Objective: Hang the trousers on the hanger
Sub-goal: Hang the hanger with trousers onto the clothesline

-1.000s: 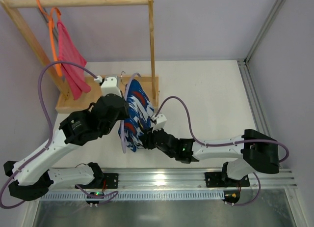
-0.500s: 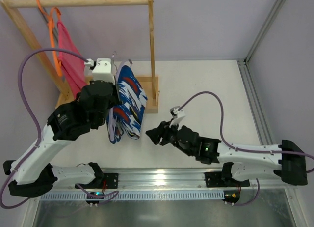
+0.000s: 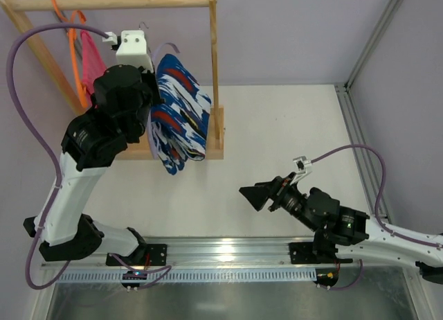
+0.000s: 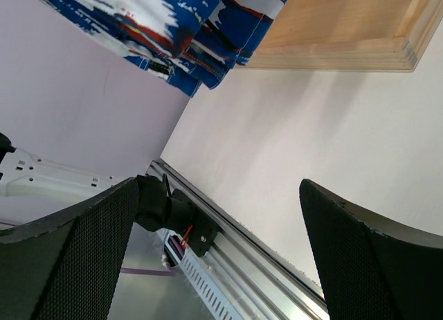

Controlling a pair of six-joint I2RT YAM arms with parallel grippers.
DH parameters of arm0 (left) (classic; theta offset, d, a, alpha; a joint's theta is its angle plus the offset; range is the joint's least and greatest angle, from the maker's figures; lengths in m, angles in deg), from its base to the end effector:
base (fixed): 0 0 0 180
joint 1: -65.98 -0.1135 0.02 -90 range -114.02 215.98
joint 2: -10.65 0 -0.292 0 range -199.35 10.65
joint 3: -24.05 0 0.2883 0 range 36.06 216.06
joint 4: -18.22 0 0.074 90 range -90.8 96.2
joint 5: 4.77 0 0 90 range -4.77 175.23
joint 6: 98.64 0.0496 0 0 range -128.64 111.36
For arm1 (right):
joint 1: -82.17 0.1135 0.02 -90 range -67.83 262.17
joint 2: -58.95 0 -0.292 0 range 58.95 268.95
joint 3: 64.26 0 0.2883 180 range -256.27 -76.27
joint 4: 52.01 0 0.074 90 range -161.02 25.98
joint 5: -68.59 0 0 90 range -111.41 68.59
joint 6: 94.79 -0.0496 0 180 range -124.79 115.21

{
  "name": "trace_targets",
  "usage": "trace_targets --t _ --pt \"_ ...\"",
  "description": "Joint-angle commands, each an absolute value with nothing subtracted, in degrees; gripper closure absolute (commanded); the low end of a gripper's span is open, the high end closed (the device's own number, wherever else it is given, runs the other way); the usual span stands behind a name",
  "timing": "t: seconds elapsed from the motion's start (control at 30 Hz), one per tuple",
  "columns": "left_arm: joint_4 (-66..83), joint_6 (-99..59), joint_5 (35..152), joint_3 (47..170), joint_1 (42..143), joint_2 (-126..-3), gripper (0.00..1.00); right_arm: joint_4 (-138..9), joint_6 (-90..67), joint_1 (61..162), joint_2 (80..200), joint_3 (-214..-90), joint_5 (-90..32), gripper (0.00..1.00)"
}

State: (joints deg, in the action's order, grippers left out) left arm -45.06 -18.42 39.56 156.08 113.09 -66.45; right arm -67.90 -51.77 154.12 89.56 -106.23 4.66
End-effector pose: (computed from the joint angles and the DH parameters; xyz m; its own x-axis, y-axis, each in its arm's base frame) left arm 0.1811 -0.1429 0.6183 -0.1025 -0.0640 -0.9927 0.0131 0.9978 -0.0657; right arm 0.0733 0.1544 0.3096 -0.5419 0.4568 -0.7055 -0.4722 0.5290 0.7052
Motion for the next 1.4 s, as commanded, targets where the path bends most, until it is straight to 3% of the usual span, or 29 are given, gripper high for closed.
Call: trace_targets --t 0.0,0.53,0.87,1.1,1.37 --pt "-35.37 -14.8 44.08 159.99 107.92 -67.57 1.0 -74.73 -52.78 154.51 84.71 -106.51 6.8 0.0" --pt "-27.31 -6.64 48.22 170.28 101.58 -76.01 1.0 -92.32 -61.56 154.42 60.81 -100.62 13.58 0.0" --pt "-19.19 -5.65 53.31 169.38 94.3 -78.64 1.0 -97.06 -61.91 154.42 57.63 -101.93 15.41 0.0" --pt "-19.2 -12.67 63.86 170.0 85.68 -83.83 1.0 -105.23 -63.76 154.42 55.61 -104.48 18.84 0.0" --pt "-17.0 -17.16 70.18 163.24 82.07 -82.78 1.0 -109.99 -64.9 154.42 51.74 -105.54 22.45 0.0"
